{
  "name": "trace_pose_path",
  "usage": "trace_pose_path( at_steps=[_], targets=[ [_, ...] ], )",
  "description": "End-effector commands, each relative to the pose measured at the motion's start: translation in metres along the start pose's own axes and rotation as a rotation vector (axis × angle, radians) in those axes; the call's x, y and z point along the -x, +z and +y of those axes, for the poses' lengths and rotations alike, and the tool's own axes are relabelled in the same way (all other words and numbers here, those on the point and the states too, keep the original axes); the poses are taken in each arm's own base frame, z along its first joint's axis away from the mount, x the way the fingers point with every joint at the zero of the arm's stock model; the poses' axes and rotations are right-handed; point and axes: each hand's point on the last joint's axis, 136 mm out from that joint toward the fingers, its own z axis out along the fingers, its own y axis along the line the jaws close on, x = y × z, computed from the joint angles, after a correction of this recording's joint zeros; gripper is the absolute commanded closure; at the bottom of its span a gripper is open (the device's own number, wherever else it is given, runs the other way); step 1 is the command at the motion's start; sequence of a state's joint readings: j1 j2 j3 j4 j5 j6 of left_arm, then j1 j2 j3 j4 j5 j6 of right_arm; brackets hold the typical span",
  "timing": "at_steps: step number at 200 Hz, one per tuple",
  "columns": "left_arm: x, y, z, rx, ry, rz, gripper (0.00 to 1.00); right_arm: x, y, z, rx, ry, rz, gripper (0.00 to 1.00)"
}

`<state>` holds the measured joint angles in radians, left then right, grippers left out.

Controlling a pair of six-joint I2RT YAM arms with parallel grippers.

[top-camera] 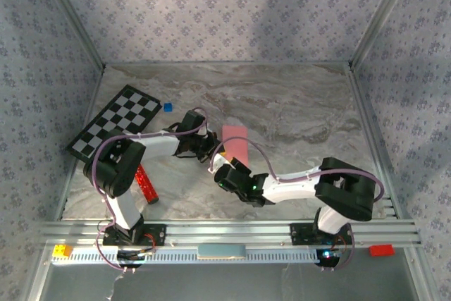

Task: Fold a paper plane with a square sheet of paper (pick it up from the middle)

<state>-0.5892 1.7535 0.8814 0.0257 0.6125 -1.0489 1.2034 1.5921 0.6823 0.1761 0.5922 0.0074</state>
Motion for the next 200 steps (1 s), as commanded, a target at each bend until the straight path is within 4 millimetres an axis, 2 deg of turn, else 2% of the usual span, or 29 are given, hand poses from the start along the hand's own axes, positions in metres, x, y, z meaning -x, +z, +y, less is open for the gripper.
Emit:
trace_pose_path(
  at_steps=[1,30,75,125,133,153,166,176,188,200],
  targets=[
    [-0.002,-0.009,-0.007,-0.015,0.008,-0.004,0.96,0.007,0.001,-0.012,-0.087,-0.007,-0.009,0.56],
    [-0.003,-0.008,-0.006,-0.008,0.01,-0.001,0.96,0.005,0.002,-0.01,-0.077,0.022,-0.009,0.69],
    [-0.002,-0.008,-0.005,-0.006,0.011,-0.006,0.96,0.005,0.001,-0.008,-0.059,0.041,-0.014,0.82],
    [-0.001,-0.011,-0.006,-0.003,0.018,-0.017,0.94,0.003,0.0,-0.016,-0.075,0.069,-0.002,0.95],
    [0.0,-0.012,-0.007,0.0,0.022,-0.022,0.91,0.001,0.0,-0.017,-0.071,0.078,0.001,0.97],
    [0.001,-0.017,-0.006,0.019,0.036,-0.034,0.75,0.0,0.001,-0.014,-0.03,0.11,0.002,0.98],
    [0.004,-0.023,-0.004,0.044,0.042,-0.059,0.61,-0.001,0.001,-0.012,0.017,0.147,0.001,0.99],
    [0.008,-0.029,-0.001,0.071,0.042,-0.087,0.58,0.0,0.001,-0.011,0.064,0.19,-0.003,0.99],
    [0.013,-0.038,0.002,0.098,0.047,-0.121,0.5,0.002,0.002,-0.007,0.145,0.246,-0.008,0.99],
    [0.016,-0.047,0.005,0.12,0.051,-0.147,0.49,0.006,0.001,-0.005,0.232,0.32,-0.016,0.99]
  ],
)
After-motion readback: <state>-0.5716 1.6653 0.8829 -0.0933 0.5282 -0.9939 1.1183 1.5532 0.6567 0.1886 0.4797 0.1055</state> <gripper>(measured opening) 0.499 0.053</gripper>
